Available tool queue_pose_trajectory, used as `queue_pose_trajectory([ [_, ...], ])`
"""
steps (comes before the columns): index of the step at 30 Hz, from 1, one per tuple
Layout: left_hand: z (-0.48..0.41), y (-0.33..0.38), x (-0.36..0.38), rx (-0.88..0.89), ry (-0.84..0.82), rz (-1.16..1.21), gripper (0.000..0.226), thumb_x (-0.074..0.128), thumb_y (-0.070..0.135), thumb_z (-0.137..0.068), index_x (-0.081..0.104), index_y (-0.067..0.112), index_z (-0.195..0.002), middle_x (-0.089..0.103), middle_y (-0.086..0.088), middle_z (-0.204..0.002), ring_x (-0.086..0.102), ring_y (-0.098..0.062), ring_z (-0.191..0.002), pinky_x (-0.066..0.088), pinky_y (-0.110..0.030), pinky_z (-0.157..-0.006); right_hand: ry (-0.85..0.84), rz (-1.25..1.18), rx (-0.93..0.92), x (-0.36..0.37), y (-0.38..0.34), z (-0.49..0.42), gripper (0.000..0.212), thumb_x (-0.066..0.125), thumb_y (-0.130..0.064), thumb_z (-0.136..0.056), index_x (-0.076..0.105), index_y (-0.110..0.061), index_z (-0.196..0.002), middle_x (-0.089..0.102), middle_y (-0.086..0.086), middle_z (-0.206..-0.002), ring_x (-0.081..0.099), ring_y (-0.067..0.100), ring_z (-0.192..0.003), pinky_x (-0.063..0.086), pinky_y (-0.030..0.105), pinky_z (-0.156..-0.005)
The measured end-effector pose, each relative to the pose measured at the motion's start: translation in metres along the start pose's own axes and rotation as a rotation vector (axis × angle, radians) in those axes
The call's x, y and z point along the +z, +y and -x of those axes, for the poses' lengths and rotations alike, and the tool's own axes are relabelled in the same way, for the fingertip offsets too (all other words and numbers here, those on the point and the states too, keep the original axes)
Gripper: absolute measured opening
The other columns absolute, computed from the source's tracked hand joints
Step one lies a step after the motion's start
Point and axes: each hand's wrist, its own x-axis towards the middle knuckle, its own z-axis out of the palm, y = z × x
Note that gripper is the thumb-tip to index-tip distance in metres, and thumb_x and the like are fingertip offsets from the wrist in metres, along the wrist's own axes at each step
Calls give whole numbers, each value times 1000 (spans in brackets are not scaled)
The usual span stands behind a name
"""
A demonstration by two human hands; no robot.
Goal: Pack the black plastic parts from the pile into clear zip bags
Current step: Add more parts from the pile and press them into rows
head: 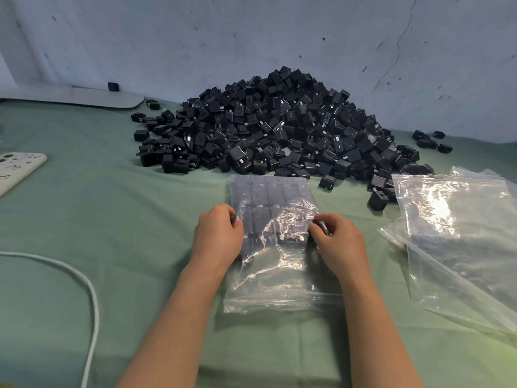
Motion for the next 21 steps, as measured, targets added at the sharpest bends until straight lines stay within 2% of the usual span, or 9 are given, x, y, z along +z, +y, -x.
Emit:
queue_pose_trajectory([
  [5, -3, -2, -2, -6, -24, 11, 18, 57, 18, -91, 62, 7, -105, 66, -7, -100, 62, -27, -92, 50, -37, -87, -44, 38, 5, -2, -2, -1, 30, 60, -27, -92, 62, -20, -120, 66, 1, -117, 59, 18, -108, 42, 26, -83],
  [7, -7, -1, -6, -11, -18, -9, 27, 55, 23, -92, 59, 8, -115, 65, -6, -102, 61, -27, -96, 49, -35, -86, -78, 51, 3, -5, -4, -8, 31, 57, -30, -93, 60, -21, -122, 66, 0, -114, 61, 12, -90, 44, 29, -80],
  [9, -14, 7, -8, 6, 0, -38, 35, 53, 27, -93, 55, 11, -124, 63, -6, -111, 59, -27, -103, 46, -35, -88, -68, 90, 2, -7, -6, -25, 34, 53, -31, -95, 56, -21, -127, 64, -2, -107, 52, -1, -66, 41, 28, -74],
  [10, -19, 13, -8, 25, 9, -40, 38, 52, 29, -94, 53, 13, -128, 62, -6, -117, 58, -26, -106, 45, -35, -89, -56, 104, 4, -6, -8, -38, 35, 51, -30, -95, 54, -21, -130, 63, -2, -105, 53, 3, -65, 43, 29, -75],
  [12, -29, 27, -5, 71, 2, -9, 39, 51, 28, -94, 52, 14, -130, 60, -5, -123, 57, -25, -109, 43, -34, -90, -65, 112, 37, 1, -11, -66, 40, 46, -31, -96, 50, -22, -135, 62, 9, -118, 63, 24, -90, 47, 36, -90],
  [14, -38, 41, 1, 108, -29, 47, 38, 51, 28, -94, 52, 14, -129, 60, -5, -123, 57, -21, -104, 43, -31, -88, -105, 165, 108, 14, -12, -92, 45, 42, -36, -97, 45, -25, -141, 49, 16, -138, 48, 35, -123, 37, 42, -107],
  [15, -42, 47, 3, 118, -44, 77, 38, 51, 28, -94, 53, 13, -129, 60, -5, -121, 58, -20, -101, 44, -30, -88, -125, 201, 155, 20, -12, -102, 46, 39, -40, -98, 43, -27, -143, 41, 16, -145, 39, 35, -131, 30, 43, -112],
  [18, -55, 58, 9, 131, -67, 138, 36, 51, 27, -93, 55, 13, -127, 62, -5, -116, 59, -21, -105, 46, -33, -95, -156, 282, 265, 32, -10, -123, 49, 32, -50, -98, 36, -36, -145, 24, 16, -154, 22, 35, -141, 17, 47, -117],
  [21, -66, 66, 15, 140, -110, 167, 36, 52, 28, -94, 56, 13, -126, 60, -4, -125, 57, -22, -112, 44, -35, -99, -144, 297, 328, 39, -6, -139, 52, 27, -54, -97, 34, -38, -145, 21, 13, -155, 16, 33, -142, 11, 51, -115],
])
